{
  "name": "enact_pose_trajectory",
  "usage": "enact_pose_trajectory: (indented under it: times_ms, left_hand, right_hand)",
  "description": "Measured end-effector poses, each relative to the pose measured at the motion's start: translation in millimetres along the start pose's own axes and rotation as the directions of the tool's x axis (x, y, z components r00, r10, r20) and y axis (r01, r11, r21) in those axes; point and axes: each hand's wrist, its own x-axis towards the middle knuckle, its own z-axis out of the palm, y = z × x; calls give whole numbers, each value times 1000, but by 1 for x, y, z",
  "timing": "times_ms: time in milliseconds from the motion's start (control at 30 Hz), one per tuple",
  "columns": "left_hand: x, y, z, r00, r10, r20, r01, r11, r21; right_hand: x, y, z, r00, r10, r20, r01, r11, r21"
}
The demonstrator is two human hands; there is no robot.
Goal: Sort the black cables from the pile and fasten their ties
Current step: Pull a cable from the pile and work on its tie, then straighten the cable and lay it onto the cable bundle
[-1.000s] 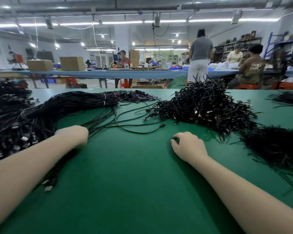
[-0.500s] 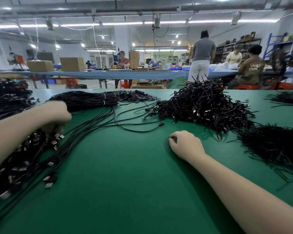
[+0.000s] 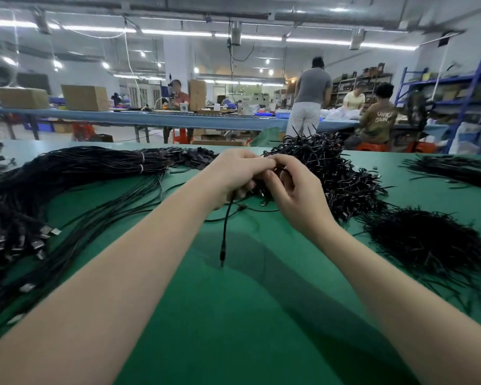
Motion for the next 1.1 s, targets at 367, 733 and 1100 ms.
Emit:
enact_pose_trajectory:
  times_ms: [367, 733, 1100]
  left_hand:
    - [7, -41, -61, 967, -238, 93, 256, 893, -370]
    - [7, -23, -60, 997, -69, 32, 66, 569, -819]
    - [-2, -21, -29, 880, -271, 391, 262, 962, 76]
  right_hand:
    - [-7, 42, -15, 887, 427, -178, -436, 900, -13]
    - [-33, 1, 23, 675, 285, 681, -520, 838, 164]
    - [4, -14, 4, 752, 417, 511, -635, 667, 391]
